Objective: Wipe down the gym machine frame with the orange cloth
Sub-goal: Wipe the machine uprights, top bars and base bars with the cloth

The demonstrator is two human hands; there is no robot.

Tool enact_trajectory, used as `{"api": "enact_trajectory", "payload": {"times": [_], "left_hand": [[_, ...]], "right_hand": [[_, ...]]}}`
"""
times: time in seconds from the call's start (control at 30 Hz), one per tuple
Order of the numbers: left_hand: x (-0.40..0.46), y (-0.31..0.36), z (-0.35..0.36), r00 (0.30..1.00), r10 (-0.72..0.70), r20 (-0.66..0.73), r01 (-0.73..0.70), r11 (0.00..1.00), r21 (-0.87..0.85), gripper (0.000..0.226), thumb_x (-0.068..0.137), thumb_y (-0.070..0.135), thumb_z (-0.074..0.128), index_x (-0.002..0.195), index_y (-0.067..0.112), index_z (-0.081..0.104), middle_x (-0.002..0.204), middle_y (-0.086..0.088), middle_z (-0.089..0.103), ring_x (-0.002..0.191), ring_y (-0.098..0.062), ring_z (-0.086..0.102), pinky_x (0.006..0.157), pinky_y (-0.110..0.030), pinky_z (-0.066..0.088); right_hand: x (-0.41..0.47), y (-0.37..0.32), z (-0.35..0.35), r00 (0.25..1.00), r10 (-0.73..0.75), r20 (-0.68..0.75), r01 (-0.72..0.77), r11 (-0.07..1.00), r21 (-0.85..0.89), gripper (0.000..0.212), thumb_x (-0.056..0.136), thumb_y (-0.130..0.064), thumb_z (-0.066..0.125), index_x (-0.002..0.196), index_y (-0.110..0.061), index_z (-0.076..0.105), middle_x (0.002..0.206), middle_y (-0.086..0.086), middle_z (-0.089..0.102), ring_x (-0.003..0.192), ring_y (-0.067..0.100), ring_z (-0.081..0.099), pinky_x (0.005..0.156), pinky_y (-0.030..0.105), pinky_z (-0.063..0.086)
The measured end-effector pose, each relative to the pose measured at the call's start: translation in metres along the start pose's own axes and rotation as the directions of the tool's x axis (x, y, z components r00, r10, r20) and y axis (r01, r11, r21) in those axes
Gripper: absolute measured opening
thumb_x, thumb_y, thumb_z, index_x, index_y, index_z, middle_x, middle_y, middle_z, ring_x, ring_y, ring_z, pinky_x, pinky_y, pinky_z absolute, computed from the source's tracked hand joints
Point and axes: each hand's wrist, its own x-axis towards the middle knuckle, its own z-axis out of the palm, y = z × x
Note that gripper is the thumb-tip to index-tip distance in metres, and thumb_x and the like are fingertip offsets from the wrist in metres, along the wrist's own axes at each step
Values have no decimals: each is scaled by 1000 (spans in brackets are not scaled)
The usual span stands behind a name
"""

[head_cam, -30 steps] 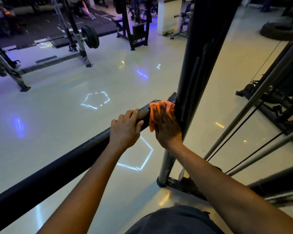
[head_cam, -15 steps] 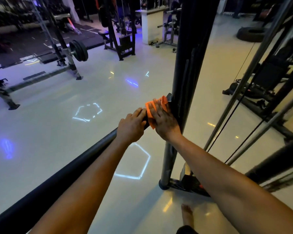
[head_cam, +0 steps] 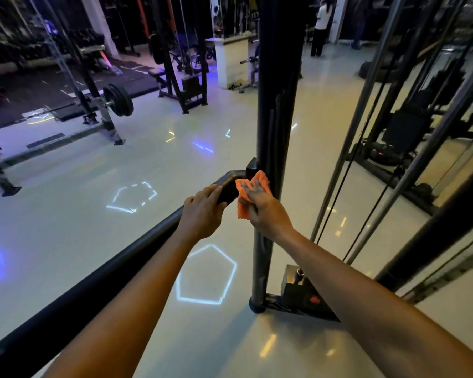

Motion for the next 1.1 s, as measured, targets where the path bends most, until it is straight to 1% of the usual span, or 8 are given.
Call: {"api": "enact_trajectory", "payload": {"times": [0.17, 0.27, 0.47, 0.57, 0.67, 0.77, 0.97, 1.1], "left_hand": [[14, 41, -48, 986, 106, -129, -127, 977, -169, 46, 110, 43, 49, 152, 29, 57, 156, 1, 55, 138, -27, 57, 110, -48, 46], [30, 69, -92, 970, 113, -213, -160, 963, -216, 47, 111, 43, 53, 156, 30, 53, 160, 4, 51, 143, -21, 52, 117, -46, 41], [78, 121, -219, 907, 187, -377, -270, 946, -181, 55, 112, 48, 50, 163, 30, 42, 165, 4, 44, 146, -23, 49, 121, -51, 40], [109, 137, -291, 838, 251, -485, -345, 932, -114, 56, 111, 51, 43, 161, 27, 45, 161, 3, 49, 139, -26, 57, 116, -54, 46], [141, 152, -362, 764, 307, -568, -418, 905, -73, 51, 113, 42, 44, 161, 26, 46, 162, 4, 49, 143, -24, 54, 118, -54, 45], [171, 165, -424, 686, 333, -647, -459, 888, -29, 50, 113, 39, 45, 161, 27, 47, 162, 6, 49, 144, -23, 53, 120, -52, 43], [223, 180, -521, 572, 322, -755, -575, 813, -89, 49, 114, 37, 45, 160, 19, 49, 161, -4, 50, 145, -25, 50, 122, -43, 41], [252, 180, -573, 545, 277, -792, -626, 763, -164, 47, 115, 35, 43, 159, 19, 51, 160, -7, 49, 146, -25, 49, 120, -38, 38]], "right_hand": [[7, -13, -84, 989, -110, -100, 109, 994, -12, 62, 109, -25, 54, 169, -28, 38, 176, -6, 34, 168, 22, 16, 126, 40, 39], [32, -24, -141, 970, -178, -165, 169, 983, -70, 62, 109, -37, 52, 169, -26, 37, 176, 1, 32, 167, 27, 17, 127, 47, 40], [112, -70, -267, 905, -322, -276, 272, 940, -206, 64, 111, -32, 59, 170, -27, 34, 176, 2, 33, 163, 31, 31, 117, 48, 52], [150, -105, -328, 854, -397, -336, 322, 911, -259, 63, 111, -30, 59, 170, -27, 36, 175, 2, 37, 163, 29, 30, 118, 50, 50], [185, -140, -385, 801, -451, -394, 349, 886, -305, 60, 111, -28, 61, 168, -26, 40, 170, 3, 44, 155, 35, 44, 113, 57, 54], [216, -171, -434, 724, -506, -468, 354, 855, -379, 60, 110, -21, 63, 166, -24, 43, 168, 5, 47, 152, 37, 48, 117, 57, 51], [281, -220, -504, 659, -561, -500, 312, 810, -497, 60, 113, -34, 55, 170, -29, 35, 173, 3, 39, 157, 36, 40, 118, 61, 48], [322, -254, -533, 583, -638, -504, 292, 743, -603, 57, 115, -40, 50, 169, -28, 37, 168, 4, 47, 147, 40, 54, 109, 61, 56]]}}
